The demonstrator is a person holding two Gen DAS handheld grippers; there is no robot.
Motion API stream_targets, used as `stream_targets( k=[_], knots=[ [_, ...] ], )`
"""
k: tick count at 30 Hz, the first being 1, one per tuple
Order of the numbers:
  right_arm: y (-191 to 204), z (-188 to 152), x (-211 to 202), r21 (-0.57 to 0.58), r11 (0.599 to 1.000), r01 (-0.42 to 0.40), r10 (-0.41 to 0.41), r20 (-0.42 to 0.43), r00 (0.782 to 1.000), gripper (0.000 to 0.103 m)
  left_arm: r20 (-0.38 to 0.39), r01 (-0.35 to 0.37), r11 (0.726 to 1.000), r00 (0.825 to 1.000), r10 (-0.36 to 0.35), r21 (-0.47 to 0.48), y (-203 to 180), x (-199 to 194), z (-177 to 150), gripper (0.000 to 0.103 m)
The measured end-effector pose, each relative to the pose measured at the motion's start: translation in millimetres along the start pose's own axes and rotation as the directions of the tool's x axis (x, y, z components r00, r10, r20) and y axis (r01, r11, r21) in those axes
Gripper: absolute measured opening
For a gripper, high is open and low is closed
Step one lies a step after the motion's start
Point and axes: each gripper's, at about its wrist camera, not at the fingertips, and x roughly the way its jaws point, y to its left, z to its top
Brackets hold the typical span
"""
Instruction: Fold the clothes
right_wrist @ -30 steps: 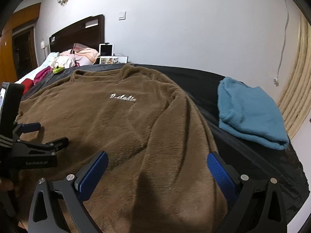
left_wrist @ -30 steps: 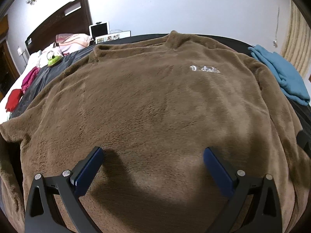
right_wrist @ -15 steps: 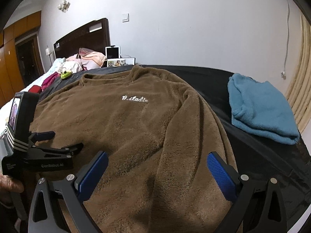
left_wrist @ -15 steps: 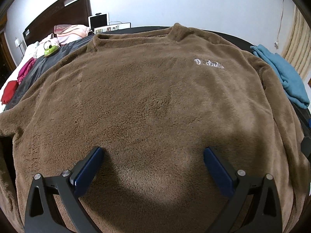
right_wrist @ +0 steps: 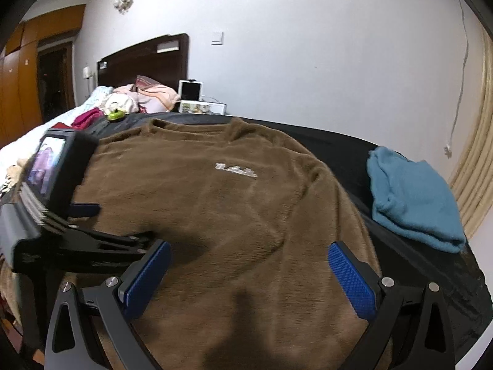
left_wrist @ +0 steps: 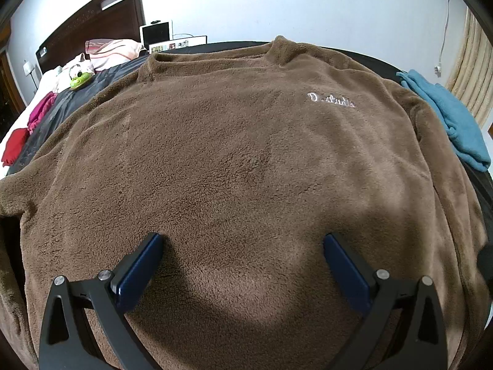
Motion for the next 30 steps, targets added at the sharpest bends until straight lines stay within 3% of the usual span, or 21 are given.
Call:
stream_targets(
  k=[5,14,17,30],
  knots=[
    [31,-5,-11,-0.096,0.995,0.005,-0.001,0.040,0.999,0.103,0.000,0.000,1.000,1.000,0.000,0.000,0,0,0,0.103],
    [43,-12,-13,-0.121,0.991,-0.050,0.056,0.045,0.997,0.103,0.000,0.000,1.000,1.000,0.000,0.000,0,0,0,0.103],
    [51,-14,-17,-0.167,0.986,-0.025,0.034,0.051,0.998,0.103,-0.001,0.001,1.000,1.000,-0.001,-0.001,0,0,0,0.103],
    [54,-19,-21,-0.129,0.991,0.027,-0.018,0.070,0.997,0.103,-0.001,0.001,1.000,1.000,-0.001,-0.002,0,-1,-1,0.103]
  ],
)
